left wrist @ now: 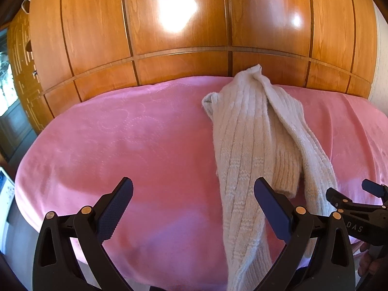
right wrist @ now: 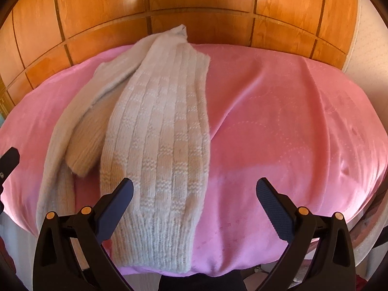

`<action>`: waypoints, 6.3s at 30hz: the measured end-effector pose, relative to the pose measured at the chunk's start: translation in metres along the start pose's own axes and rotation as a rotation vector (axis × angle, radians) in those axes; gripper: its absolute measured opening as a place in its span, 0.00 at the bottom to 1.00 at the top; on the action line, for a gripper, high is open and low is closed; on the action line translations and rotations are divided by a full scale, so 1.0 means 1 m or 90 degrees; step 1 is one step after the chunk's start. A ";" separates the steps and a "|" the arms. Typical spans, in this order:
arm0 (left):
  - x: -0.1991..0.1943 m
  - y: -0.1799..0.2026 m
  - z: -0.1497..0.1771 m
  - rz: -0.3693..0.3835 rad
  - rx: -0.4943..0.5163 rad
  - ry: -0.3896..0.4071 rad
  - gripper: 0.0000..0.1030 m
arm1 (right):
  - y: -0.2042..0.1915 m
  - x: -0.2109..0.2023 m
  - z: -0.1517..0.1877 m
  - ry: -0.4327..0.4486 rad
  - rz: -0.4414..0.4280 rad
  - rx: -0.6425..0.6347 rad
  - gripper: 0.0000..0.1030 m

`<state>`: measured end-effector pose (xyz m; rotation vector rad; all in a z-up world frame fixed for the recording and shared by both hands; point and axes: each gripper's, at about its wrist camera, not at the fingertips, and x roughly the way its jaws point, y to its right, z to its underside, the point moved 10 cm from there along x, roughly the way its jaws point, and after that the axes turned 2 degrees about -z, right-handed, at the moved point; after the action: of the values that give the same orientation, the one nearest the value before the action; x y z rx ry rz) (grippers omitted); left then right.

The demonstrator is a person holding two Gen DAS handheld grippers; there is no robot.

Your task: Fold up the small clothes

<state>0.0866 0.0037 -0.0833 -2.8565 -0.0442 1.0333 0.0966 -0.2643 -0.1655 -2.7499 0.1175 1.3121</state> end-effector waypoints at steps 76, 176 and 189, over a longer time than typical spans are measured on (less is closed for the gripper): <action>0.164 -0.015 -0.026 0.353 -0.218 -0.230 0.36 | -0.033 -0.013 -0.126 -0.015 -0.435 0.128 0.05; 0.066 -0.410 0.006 -0.261 -0.414 -0.059 0.54 | 0.019 0.111 -0.157 -0.027 -0.089 -0.021 0.50; 0.092 -0.137 -0.018 0.033 -0.212 -0.109 0.54 | 0.201 0.123 -0.148 0.010 0.248 -0.194 0.52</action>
<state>0.1695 0.1439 -0.1133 -3.0618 -0.1729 1.4002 0.2662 -0.4851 -0.1789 -3.1076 0.5195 1.5046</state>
